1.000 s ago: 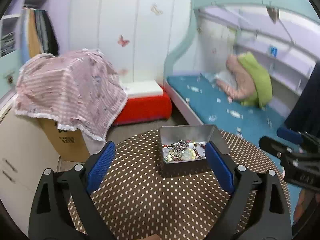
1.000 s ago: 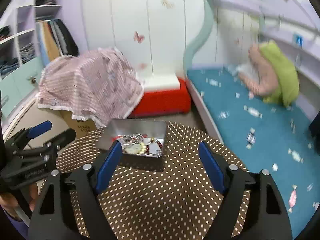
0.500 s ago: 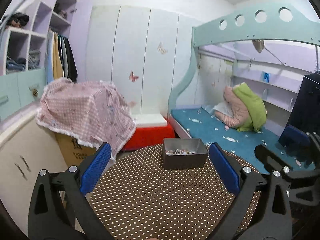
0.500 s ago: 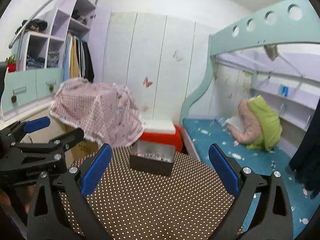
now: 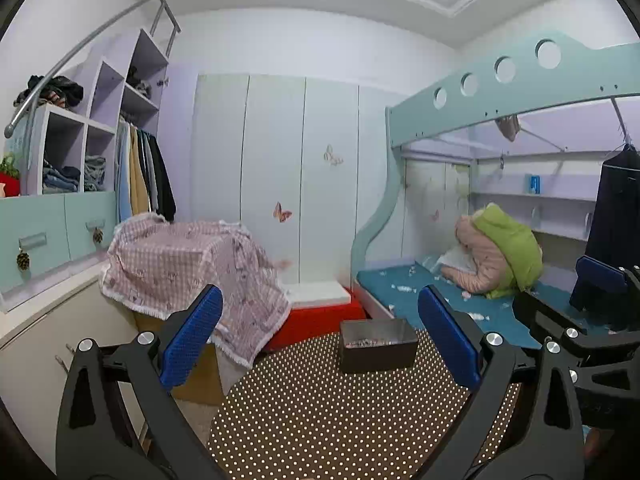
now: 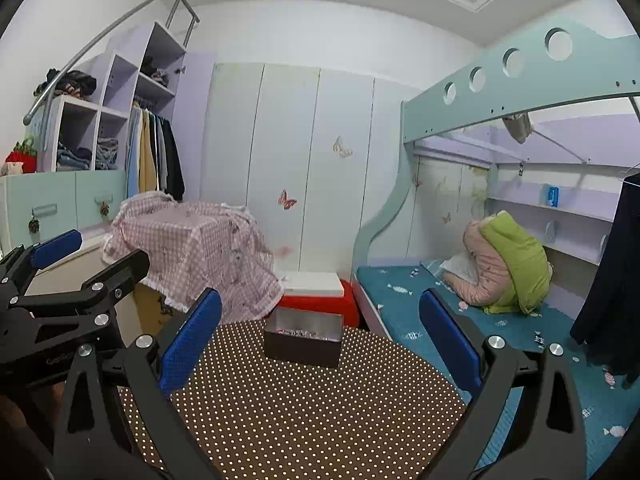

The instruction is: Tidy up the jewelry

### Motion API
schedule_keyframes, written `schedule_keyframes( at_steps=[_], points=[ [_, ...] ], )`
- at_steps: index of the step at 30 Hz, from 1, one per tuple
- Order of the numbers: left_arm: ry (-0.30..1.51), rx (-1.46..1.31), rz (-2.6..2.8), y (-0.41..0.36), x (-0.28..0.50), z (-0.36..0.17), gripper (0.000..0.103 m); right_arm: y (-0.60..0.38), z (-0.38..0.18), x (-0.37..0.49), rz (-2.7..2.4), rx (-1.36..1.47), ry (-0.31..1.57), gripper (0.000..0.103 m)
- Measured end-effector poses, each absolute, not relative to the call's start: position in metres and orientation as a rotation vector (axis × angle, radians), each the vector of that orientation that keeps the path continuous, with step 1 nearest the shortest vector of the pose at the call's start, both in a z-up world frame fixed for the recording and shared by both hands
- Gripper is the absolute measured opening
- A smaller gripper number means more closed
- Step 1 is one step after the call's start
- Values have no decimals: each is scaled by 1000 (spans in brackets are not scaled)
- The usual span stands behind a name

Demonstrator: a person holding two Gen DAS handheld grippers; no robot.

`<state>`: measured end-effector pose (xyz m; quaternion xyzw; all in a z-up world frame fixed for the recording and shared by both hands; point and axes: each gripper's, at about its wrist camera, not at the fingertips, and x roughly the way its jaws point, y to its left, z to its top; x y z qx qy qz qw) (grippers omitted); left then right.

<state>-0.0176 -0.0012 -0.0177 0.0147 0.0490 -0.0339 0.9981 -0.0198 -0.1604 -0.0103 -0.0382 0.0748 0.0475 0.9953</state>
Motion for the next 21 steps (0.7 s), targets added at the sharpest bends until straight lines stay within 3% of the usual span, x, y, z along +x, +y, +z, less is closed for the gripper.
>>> schedule_keyframes(
  at_steps=[21],
  points=[
    [81,43,-48,-3,-21,-19,98,-162,-9,-24,102,-57,168,95]
  ],
)
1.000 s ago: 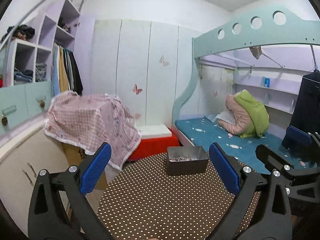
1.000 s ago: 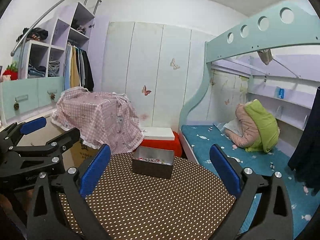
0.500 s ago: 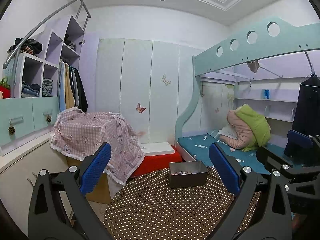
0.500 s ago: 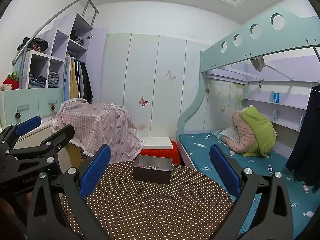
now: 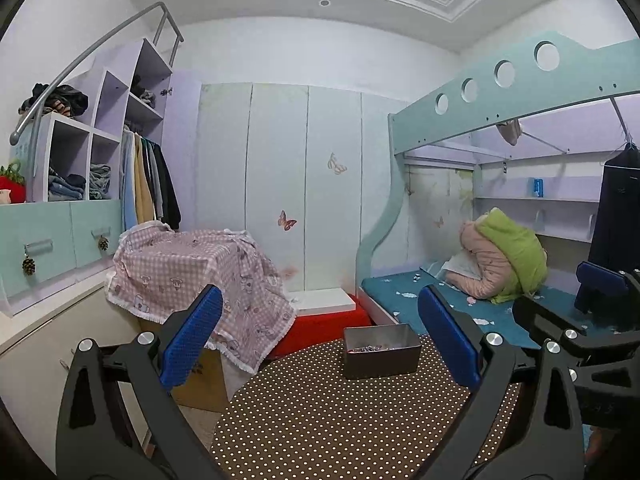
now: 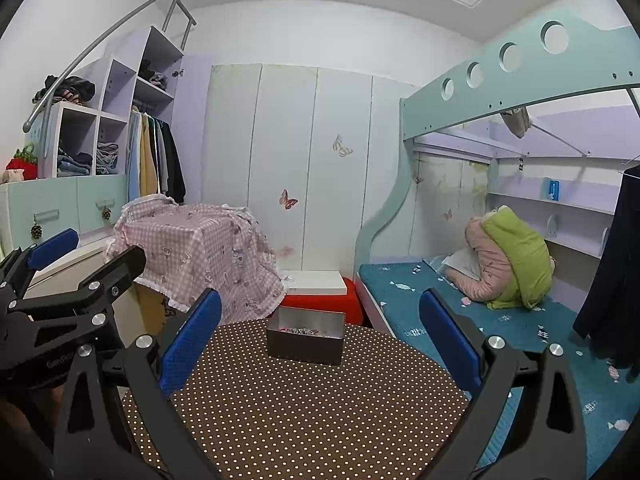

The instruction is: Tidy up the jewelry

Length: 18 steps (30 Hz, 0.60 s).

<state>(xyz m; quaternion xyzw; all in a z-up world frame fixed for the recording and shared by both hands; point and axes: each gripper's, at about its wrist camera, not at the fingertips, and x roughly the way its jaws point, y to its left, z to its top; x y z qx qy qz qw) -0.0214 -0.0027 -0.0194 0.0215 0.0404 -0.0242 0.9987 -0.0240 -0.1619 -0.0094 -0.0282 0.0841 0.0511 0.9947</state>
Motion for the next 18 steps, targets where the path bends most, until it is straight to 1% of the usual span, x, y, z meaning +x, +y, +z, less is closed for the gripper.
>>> schedule_keyframes(
  at_steps=[18],
  points=[
    [99,44,-50,-4,-13,-22,98,-164,-13,-20,106,-43,191,95]
  ],
)
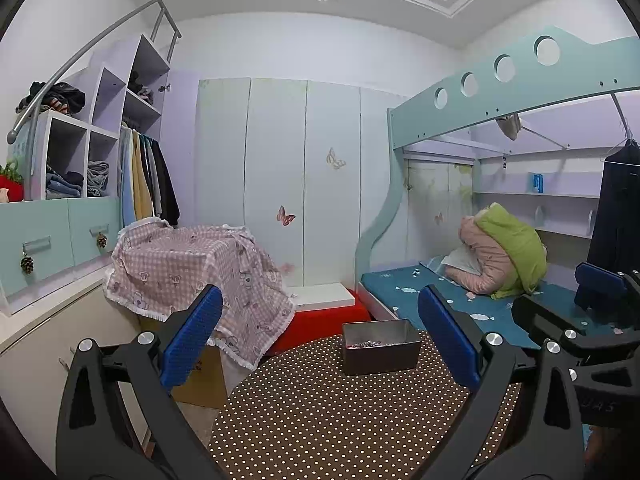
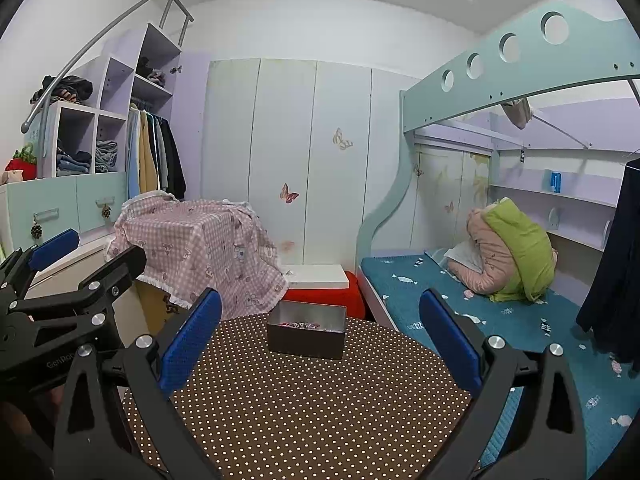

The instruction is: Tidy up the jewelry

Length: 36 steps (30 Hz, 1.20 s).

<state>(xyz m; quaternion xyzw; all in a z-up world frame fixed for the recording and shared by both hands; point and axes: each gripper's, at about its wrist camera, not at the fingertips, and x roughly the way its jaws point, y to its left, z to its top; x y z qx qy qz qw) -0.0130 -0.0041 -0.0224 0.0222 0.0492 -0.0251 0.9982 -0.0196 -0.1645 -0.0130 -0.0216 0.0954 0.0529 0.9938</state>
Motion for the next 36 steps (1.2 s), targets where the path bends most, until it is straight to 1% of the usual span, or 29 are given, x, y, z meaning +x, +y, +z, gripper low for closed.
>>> schedule_keyframes(
  at_steps=[36],
  points=[
    [112,54,-48,-5,-10,-32,98,-157,-20,-17,93,-21,215,96]
  ],
)
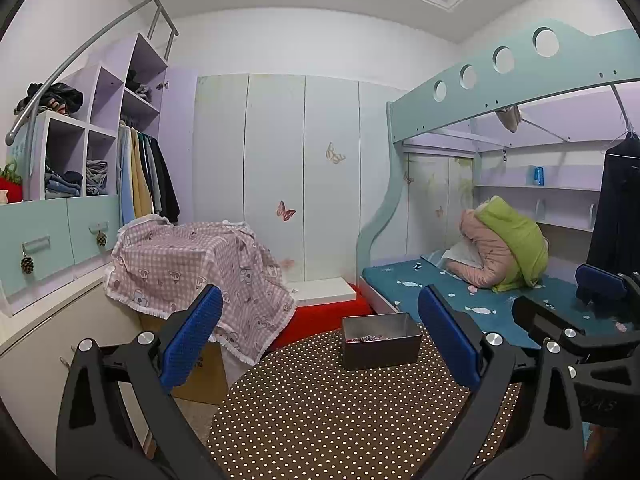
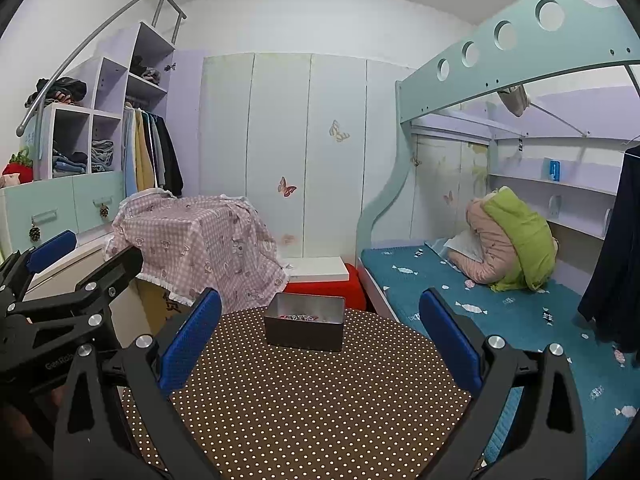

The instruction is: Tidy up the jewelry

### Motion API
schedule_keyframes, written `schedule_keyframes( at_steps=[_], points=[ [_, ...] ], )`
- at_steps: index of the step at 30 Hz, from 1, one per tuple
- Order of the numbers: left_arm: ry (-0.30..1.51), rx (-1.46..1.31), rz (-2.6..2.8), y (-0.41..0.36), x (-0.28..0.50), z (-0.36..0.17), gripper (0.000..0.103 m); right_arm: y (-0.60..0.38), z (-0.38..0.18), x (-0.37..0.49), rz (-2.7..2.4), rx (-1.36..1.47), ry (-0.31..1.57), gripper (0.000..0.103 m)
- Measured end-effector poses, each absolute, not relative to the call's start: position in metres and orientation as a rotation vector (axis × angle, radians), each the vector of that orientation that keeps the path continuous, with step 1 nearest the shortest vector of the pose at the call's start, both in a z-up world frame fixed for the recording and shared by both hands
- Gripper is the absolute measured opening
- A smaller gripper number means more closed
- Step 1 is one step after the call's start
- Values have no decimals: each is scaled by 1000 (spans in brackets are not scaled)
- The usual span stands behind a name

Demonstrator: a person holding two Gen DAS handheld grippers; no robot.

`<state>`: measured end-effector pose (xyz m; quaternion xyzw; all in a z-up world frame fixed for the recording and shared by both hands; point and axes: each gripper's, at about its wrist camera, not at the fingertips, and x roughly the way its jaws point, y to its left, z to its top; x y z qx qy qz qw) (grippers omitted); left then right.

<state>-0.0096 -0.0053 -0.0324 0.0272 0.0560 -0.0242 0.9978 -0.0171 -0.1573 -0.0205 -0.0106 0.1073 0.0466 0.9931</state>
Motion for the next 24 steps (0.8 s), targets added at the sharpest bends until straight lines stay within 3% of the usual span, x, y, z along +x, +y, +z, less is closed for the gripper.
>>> schedule_keyframes(
  at_steps=[24],
  points=[
    [138,62,-47,-1,-1,-42,98,-158,-30,-10,89,-2,251,96]
  ],
)
